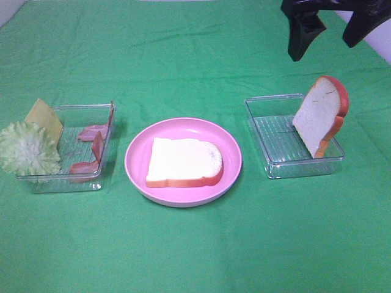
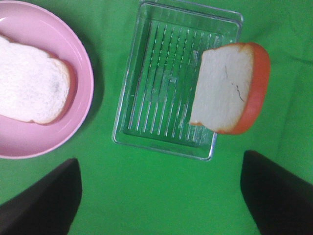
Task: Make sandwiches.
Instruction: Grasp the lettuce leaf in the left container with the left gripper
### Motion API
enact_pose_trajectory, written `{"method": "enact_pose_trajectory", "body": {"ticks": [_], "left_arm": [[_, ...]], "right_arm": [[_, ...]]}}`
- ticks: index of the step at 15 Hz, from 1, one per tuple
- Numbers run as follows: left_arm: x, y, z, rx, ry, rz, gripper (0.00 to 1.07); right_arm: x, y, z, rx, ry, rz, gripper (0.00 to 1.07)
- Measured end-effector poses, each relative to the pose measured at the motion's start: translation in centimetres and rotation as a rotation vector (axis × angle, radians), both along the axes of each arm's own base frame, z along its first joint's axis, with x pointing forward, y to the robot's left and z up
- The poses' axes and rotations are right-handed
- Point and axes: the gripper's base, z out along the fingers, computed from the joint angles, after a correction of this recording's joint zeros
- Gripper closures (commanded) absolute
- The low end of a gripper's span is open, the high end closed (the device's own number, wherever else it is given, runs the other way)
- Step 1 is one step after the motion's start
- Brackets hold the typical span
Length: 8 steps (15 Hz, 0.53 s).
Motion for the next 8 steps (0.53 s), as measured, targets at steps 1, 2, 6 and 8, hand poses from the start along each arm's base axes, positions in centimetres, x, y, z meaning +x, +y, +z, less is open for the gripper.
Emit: {"method": "enact_pose_trajectory", "body": {"ticks": [1,2,6,8], "left_arm": [[0.0,0.0,0.0,0.0,0.0,0.0,0.04],[0.0,0.0,0.0,0.0,0.0,0.0,0.04],[0.0,0.0,0.0,0.0,0.0,0.0,0.04],[0.0,0.0,0.0,0.0,0.0,0.0,0.04]], "right_arm": [[-1.4,-0.5,0.4,0.0,-0.002,-0.006,0.27],[-3.1,-1.1,0.8,0.005,-0.004,-0.02,0.27],[-10.6,-3.5,1.2,0.03,-0.009,-0.027,0.27],[-16.8,-5.5,0.5,0.051,-0.038,-0.027,0.27]]}}
